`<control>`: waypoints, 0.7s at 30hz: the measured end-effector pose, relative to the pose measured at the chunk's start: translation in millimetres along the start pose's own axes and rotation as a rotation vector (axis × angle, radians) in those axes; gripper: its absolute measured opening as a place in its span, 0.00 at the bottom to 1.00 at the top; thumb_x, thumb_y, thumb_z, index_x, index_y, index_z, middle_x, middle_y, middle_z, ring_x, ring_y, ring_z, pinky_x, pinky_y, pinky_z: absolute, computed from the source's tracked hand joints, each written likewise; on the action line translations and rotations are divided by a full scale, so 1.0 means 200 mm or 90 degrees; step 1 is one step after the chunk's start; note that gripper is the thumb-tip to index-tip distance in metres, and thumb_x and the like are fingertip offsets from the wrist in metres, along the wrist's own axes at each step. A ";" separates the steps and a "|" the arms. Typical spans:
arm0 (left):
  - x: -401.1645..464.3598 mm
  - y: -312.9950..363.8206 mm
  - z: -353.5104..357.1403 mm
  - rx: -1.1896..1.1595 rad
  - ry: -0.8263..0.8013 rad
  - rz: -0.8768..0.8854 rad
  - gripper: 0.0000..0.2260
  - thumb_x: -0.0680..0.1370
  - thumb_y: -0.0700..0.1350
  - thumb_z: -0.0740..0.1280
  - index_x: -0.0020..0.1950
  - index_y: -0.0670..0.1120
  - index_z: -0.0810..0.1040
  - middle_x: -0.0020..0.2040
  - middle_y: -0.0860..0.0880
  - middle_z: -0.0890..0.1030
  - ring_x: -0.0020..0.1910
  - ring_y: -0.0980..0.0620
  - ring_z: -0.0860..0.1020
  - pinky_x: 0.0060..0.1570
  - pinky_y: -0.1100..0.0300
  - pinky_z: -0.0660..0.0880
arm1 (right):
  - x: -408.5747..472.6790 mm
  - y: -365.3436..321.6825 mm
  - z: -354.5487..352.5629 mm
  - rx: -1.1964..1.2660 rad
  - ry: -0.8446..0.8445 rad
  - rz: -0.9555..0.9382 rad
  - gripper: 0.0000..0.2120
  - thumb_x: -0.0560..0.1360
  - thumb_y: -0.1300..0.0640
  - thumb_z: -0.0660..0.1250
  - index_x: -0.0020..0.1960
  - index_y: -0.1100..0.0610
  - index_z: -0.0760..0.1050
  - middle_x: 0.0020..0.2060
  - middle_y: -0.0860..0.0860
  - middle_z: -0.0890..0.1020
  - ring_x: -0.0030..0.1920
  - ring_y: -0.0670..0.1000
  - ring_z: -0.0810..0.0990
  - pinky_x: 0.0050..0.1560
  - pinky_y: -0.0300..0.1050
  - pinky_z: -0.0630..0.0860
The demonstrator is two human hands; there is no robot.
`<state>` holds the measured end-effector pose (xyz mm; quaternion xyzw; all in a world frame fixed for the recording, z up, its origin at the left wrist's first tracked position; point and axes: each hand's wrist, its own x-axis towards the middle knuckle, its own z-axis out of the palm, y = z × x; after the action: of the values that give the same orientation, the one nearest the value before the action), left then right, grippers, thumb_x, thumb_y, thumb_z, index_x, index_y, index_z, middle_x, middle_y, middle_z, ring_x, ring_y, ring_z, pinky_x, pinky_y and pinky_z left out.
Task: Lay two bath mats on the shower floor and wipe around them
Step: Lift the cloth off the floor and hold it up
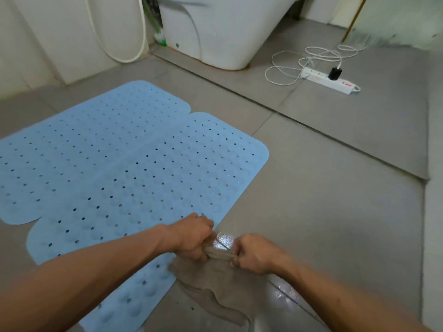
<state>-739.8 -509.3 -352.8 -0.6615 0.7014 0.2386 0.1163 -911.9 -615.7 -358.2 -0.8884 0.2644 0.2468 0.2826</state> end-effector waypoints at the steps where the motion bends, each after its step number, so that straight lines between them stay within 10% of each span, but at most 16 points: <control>1: 0.02 -0.03 -0.06 -0.014 -0.006 0.006 0.10 0.70 0.53 0.69 0.42 0.48 0.74 0.49 0.47 0.75 0.51 0.48 0.72 0.50 0.57 0.64 | 0.02 0.01 -0.08 0.007 -0.006 -0.001 0.10 0.70 0.51 0.69 0.49 0.52 0.80 0.42 0.48 0.81 0.47 0.52 0.79 0.50 0.44 0.75; 7: 0.06 -0.11 -0.56 -0.134 0.010 -0.096 0.10 0.72 0.48 0.70 0.41 0.50 0.68 0.33 0.54 0.70 0.33 0.51 0.69 0.30 0.60 0.63 | -0.01 0.02 -0.68 0.052 0.032 0.002 0.06 0.71 0.51 0.72 0.45 0.52 0.81 0.42 0.49 0.82 0.45 0.51 0.79 0.50 0.45 0.77; 21: -0.29 0.03 -2.48 -0.158 0.078 -0.251 0.10 0.74 0.52 0.71 0.42 0.54 0.70 0.40 0.49 0.78 0.42 0.46 0.77 0.38 0.57 0.71 | -0.66 -0.21 -2.43 0.013 0.157 -0.014 0.11 0.75 0.51 0.65 0.57 0.50 0.74 0.51 0.53 0.80 0.55 0.57 0.76 0.50 0.44 0.69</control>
<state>-664.4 -701.1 102.5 -0.8082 0.5295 0.2553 0.0355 -843.1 -850.7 84.4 -0.9120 0.2899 0.1300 0.2594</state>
